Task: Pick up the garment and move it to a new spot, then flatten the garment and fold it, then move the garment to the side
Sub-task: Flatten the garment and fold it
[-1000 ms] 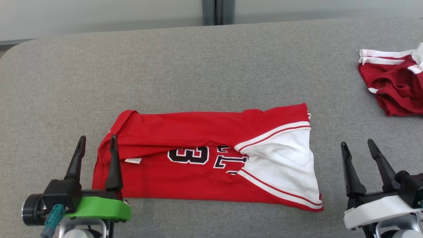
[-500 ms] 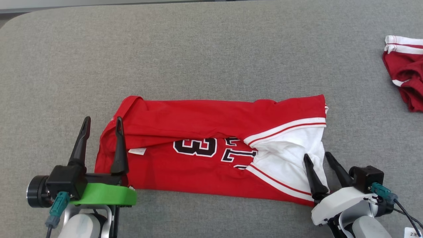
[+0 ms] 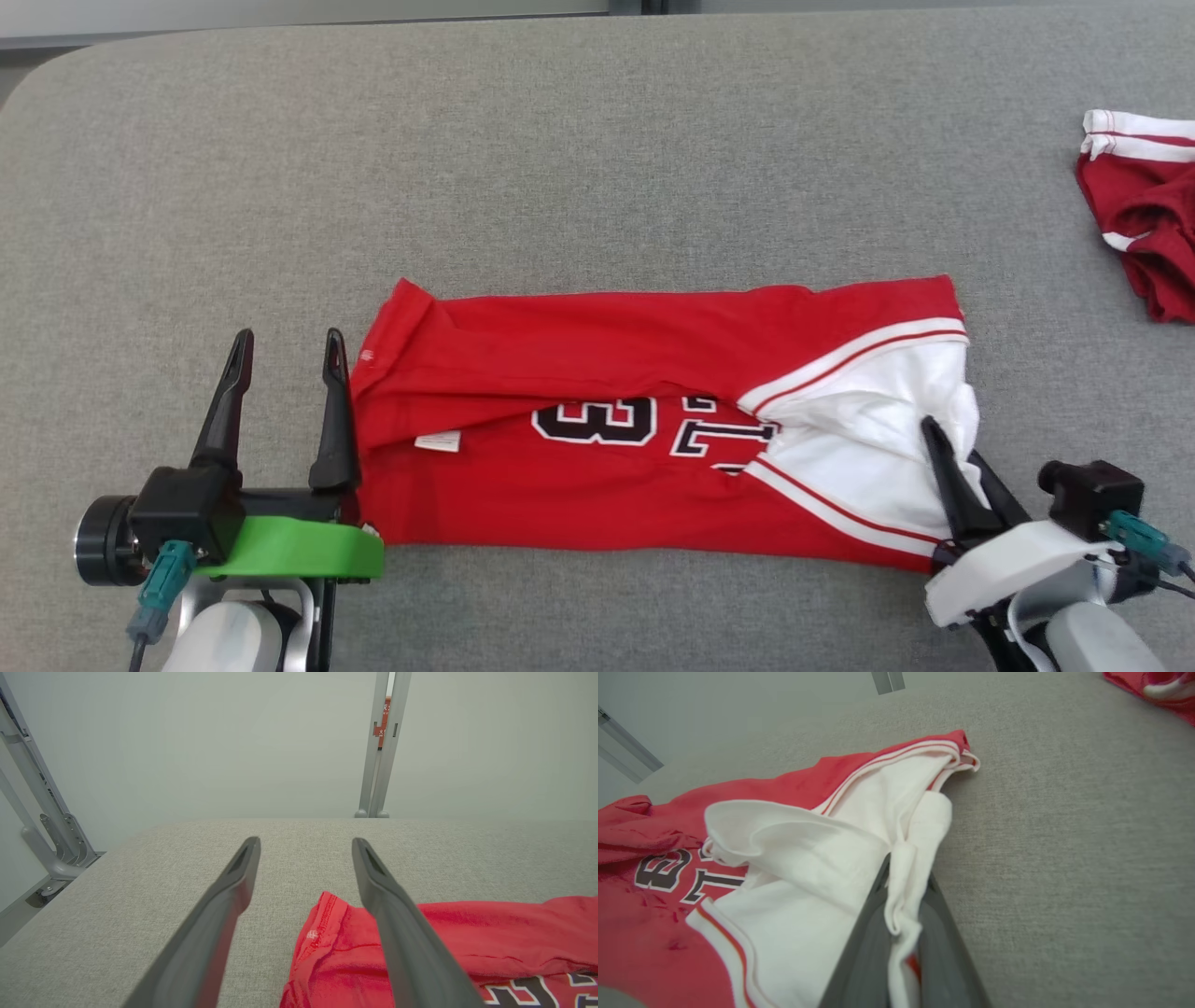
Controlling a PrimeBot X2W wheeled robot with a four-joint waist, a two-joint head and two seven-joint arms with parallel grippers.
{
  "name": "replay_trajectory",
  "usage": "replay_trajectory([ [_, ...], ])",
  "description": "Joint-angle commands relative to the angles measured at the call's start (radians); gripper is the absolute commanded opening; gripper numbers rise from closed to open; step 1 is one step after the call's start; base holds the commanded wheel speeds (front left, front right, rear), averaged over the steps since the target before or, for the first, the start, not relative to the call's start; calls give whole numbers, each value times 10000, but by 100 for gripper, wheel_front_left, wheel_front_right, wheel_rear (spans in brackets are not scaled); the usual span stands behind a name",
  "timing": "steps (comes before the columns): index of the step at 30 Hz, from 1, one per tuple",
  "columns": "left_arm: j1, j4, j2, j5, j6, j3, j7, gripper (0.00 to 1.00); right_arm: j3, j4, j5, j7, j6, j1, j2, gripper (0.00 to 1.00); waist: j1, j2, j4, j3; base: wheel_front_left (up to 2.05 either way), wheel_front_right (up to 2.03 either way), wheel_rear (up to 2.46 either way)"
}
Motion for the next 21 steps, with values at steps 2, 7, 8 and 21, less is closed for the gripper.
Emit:
replay_trajectory([
  [2,78,-16,1,93,47,11,-40,100,-473,-88,3,-66,-17,348,-421,0,0,-1,-82,-110,0,0,0],
  [7,178,-133,-1,135,134,-64,-7,100,-1019,-165,3,59,-17,772,-1143,0,0,-1,-152,-256,0,0,0],
  [8,184,-151,10,127,146,-67,3,100,-1041,-257,6,82,-17,783,-1257,0,0,-1,-168,-280,0,0,0],
  [21,31,-107,35,-30,83,-126,25,100,888,-4232,-1014,2133,-9,-697,-961,0,0,-1,-59,-514,0,0,0],
])
